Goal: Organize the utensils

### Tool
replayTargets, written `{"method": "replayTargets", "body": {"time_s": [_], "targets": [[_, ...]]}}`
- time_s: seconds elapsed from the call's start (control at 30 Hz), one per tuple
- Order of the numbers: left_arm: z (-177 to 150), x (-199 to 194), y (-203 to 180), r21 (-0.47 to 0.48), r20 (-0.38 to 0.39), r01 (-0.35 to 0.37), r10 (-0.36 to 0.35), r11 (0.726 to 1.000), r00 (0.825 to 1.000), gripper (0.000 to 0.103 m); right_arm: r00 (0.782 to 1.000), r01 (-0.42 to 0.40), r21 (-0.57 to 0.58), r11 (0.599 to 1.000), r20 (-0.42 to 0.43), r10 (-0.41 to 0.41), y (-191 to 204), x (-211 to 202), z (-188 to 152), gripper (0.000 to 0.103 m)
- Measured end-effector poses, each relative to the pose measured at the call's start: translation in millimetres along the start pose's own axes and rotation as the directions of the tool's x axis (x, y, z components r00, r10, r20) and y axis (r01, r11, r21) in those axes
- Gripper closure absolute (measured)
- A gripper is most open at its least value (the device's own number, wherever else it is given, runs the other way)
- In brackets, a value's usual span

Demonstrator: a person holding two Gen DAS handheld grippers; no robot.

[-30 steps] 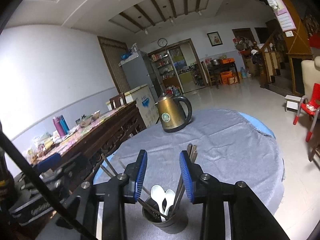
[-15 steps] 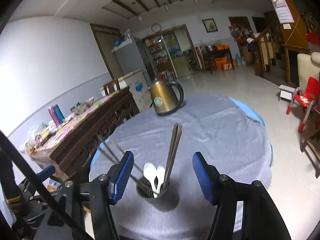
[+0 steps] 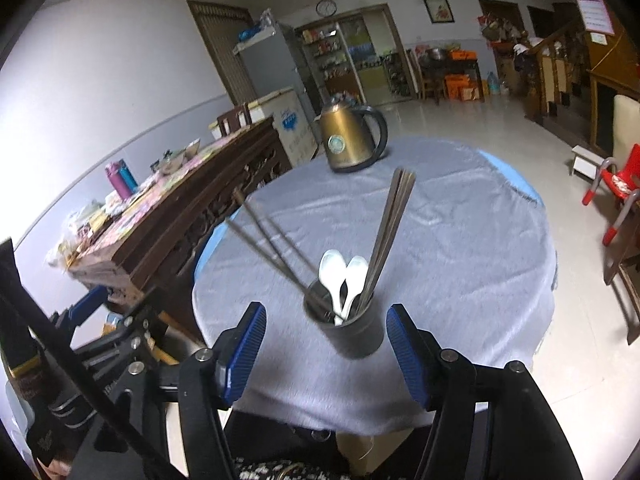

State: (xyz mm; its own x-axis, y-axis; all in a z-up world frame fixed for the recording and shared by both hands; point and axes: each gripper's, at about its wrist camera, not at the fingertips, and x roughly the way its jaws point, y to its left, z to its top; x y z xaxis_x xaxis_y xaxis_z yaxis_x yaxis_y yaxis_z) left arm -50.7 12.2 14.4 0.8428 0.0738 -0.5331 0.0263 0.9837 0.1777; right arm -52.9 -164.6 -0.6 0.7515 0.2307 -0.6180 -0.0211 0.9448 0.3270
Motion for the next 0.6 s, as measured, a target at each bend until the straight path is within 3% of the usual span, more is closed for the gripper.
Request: {"method": "replayTargets", "body": {"time_s": [0.27, 0.4, 0.47, 0.6], "targets": [[2, -3, 0, -0.008, 0.009, 0.002, -0.002, 1.000, 1.000, 0.010, 0.999, 0.004, -0.001, 1.000, -0.053, -0.004, 8, 14, -17, 0.036], [2, -6, -1, -0.013, 0.008, 0.016, -0.016, 1.000, 1.000, 0.010, 0.995, 0.086, -0.046, 0.995, 0.062, -0.083, 15, -1, -18, 0.036], [2, -7, -2, -0.014, 0.010, 0.018, -0.017, 1.000, 1.000, 0.010, 0.979, 0.146, -0.064, 0.987, 0.156, -0.134, 18, -12, -20, 0.034], [2, -9, -1, -0.017, 0.012, 0.021, -0.020, 1.000, 1.000, 0.010, 0.967, 0.156, -0.040, 0.987, 0.209, -0.145, 13, -20, -19, 0.033]]}}
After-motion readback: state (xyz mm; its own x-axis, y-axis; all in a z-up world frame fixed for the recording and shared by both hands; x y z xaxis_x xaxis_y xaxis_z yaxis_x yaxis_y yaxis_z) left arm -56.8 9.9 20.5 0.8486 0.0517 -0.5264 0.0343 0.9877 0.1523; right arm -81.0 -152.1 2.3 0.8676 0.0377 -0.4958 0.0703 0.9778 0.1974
